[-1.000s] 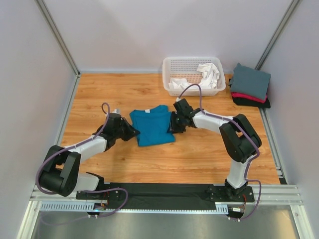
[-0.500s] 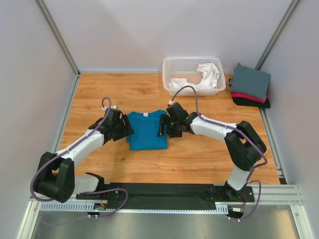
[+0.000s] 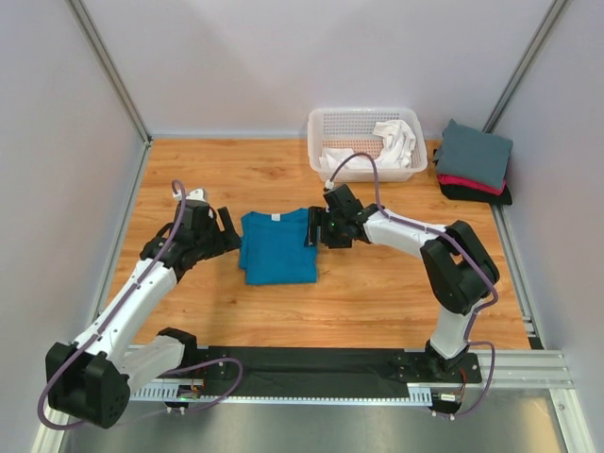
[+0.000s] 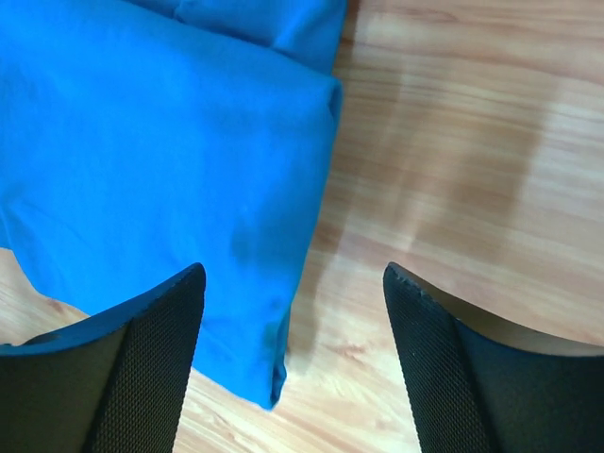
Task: Fold and stack the t-shirts
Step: Neatly place the folded tshirt to the corner
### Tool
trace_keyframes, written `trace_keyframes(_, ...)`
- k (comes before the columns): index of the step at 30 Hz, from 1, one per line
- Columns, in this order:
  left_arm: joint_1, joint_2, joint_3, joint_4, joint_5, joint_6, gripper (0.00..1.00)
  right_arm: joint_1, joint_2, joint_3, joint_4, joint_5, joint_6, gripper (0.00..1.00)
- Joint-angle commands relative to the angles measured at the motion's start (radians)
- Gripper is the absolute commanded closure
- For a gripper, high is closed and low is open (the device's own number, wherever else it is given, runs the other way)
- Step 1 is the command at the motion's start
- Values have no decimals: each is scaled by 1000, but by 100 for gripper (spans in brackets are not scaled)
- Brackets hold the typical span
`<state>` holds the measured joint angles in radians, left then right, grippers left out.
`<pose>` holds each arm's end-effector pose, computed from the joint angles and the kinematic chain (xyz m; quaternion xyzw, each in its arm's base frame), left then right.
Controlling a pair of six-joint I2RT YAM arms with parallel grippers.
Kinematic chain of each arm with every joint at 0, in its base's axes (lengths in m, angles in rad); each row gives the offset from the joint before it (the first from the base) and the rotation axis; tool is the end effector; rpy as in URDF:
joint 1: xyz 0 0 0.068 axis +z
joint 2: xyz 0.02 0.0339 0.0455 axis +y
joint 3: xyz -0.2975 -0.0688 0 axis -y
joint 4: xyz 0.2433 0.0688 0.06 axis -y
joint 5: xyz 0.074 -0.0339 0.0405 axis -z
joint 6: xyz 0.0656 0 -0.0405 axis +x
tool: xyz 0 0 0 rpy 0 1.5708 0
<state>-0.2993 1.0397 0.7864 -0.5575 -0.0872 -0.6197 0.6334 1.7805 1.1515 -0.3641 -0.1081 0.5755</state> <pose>0.2080 -0.0582 0.2661 -0.1640 0.9133 -0.1281 0.3501 0.3102 0.2365 0.1932 -0.0431 0.9563 0.2043 0.2046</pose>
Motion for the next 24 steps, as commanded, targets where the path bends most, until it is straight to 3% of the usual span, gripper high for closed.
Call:
trace_keyframes(1,5,-50,20,-36,24,21,16,3,77,37,103,-56,-16,23)
trace_keyframes(10,22,-132,8,-91,36,9,16,5,160,36,244,-134,61,32)
trace_keyframes(15,29,-156,13,-113,44,12,16,5,207,30,287,-137,104,43)
trace_keyframes(19,38,-155,17,-124,61,34,16,5,247,33,294,-119,126,68)
trace_keyframes(21,43,-147,22,-130,70,46,16,5,246,39,280,-110,133,94)
trace_keyframes(22,49,-145,22,-133,72,51,16,5,238,42,268,-91,130,100)
trace_keyframes(24,55,-141,30,-134,78,64,16,3,197,65,197,-58,89,100)
